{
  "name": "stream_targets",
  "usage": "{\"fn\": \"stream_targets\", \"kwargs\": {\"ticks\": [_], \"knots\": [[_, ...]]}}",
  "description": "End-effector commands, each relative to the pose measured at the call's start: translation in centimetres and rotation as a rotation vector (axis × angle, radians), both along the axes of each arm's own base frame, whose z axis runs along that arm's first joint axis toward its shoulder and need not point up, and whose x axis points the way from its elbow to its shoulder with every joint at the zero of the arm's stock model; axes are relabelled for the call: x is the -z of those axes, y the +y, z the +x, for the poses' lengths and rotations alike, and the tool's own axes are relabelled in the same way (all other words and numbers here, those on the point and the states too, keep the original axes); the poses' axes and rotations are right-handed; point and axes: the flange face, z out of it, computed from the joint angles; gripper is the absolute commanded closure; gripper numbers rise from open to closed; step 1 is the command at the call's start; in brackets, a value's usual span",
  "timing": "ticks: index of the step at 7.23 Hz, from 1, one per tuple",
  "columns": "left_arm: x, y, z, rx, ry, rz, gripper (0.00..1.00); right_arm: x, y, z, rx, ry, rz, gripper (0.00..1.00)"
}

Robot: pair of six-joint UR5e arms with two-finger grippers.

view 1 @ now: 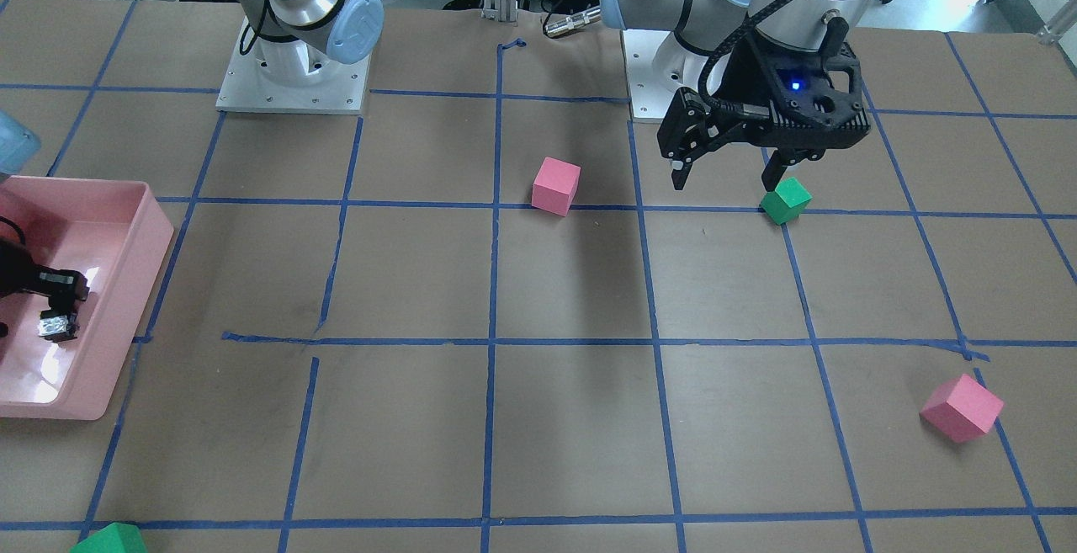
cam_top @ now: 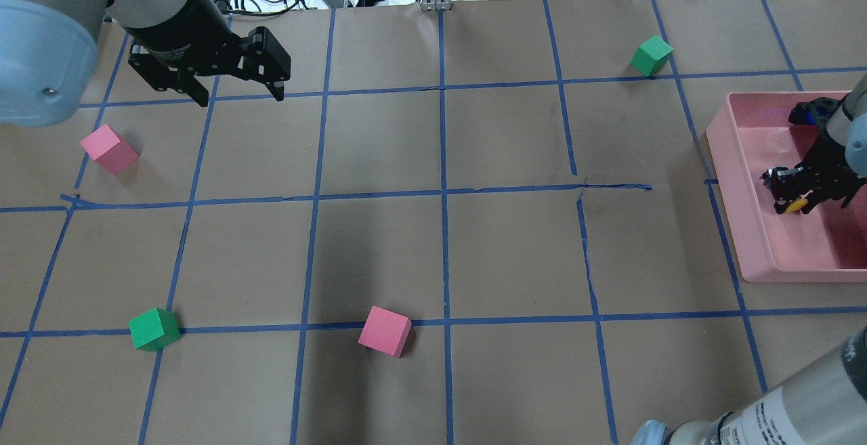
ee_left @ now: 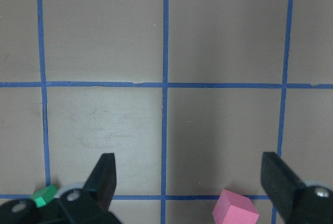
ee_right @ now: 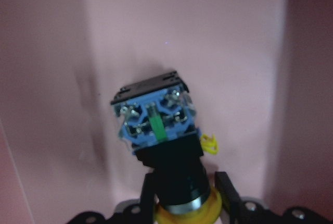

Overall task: Align button upright
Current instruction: 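Lower the right gripper and grasp the button by its yellow cap, then lift the button out of the bin and carry it to the table center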

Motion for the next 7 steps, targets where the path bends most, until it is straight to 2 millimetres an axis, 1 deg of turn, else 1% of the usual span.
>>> {"fn": "stream_targets", "kwargs": {"ticks": [1,2,3,4,5,6,7], "knots": [[0.0,0.0,0.0,0.0,0.0,0.0,0.0,-3.8,0.1,0.2,0.002,0.026,-0.054,1.0],[0.0,0.0,0.0,0.001,-0.002,0.0,0.0,-6.5,0.7,1.1,0.005,0.026,-0.064,1.0],[0.0,0.0,0.0,0.002,-0.002,-0.002,0.0,-8.1,1.0,1.6,0.005,0.024,-0.081,1.0],[0.0,0.0,0.0,0.001,-0.003,-0.002,0.0,-8.9,0.8,2.0,0.006,0.009,-0.103,1.0],[0.0,0.0,0.1,0.0,-0.003,-0.002,0.0,-10.7,0.4,2.2,0.006,-0.031,-0.09,1.0],[0.0,0.0,0.1,0.0,-0.003,-0.002,0.0,-13.7,-0.9,2.8,-0.003,-0.065,-0.094,1.0],[0.0,0.0,0.1,0.0,-0.003,-0.002,0.0,-16.2,-2.7,5.4,-0.022,-0.06,-0.097,1.0]]}}
